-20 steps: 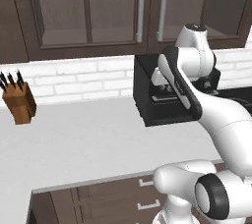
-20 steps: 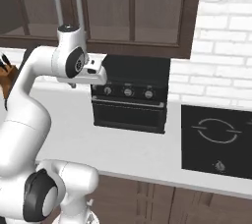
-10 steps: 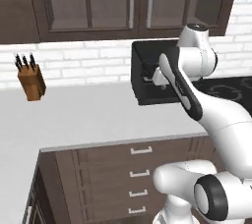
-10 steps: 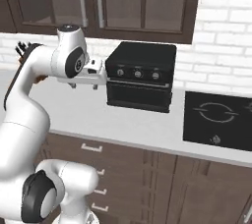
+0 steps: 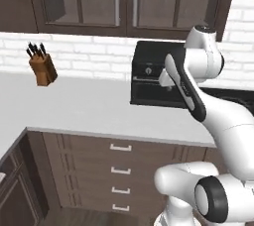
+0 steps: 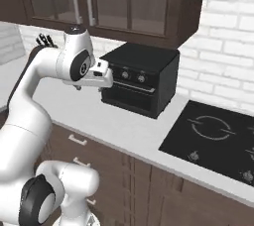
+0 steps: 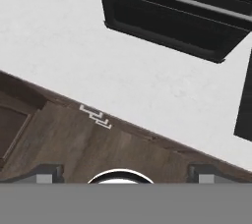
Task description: Take a straw from the drawer in front and place it inside the glass cup on the dining counter.
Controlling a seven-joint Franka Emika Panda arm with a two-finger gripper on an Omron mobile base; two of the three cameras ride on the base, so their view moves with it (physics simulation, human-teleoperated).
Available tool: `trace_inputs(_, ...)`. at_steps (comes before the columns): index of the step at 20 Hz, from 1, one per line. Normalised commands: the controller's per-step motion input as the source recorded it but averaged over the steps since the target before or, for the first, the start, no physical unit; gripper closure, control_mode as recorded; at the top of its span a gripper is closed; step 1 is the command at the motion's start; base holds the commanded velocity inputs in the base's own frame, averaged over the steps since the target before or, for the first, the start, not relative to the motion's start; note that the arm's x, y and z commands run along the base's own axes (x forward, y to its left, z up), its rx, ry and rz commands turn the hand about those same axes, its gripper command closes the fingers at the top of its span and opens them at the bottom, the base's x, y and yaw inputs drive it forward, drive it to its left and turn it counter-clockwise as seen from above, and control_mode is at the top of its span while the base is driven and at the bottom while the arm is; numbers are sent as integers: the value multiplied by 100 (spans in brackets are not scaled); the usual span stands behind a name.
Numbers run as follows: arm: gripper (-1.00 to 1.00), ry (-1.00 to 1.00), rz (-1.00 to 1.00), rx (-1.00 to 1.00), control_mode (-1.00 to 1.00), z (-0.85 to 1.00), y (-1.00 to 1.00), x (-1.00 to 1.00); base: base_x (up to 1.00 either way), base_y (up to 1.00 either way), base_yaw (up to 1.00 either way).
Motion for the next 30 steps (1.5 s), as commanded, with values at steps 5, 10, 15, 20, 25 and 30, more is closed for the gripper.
trace_inputs(5,-100,0,0,0,100,0,0,0,13,-83,59)
trace_inputs(10,-100,0,0,0,100,0,0,0,9,-76,58)
trace_inputs(15,-100,0,0,0,100,0,0,0,-5,-50,52)
trace_inputs(20,-100,0,0,0,100,0,0,0,-22,-45,43)
trace_inputs(25,-100,0,0,0,100,0,0,0,-35,-52,37)
trace_inputs(30,-100,0,0,0,100,0,0,0,-12,-38,24)
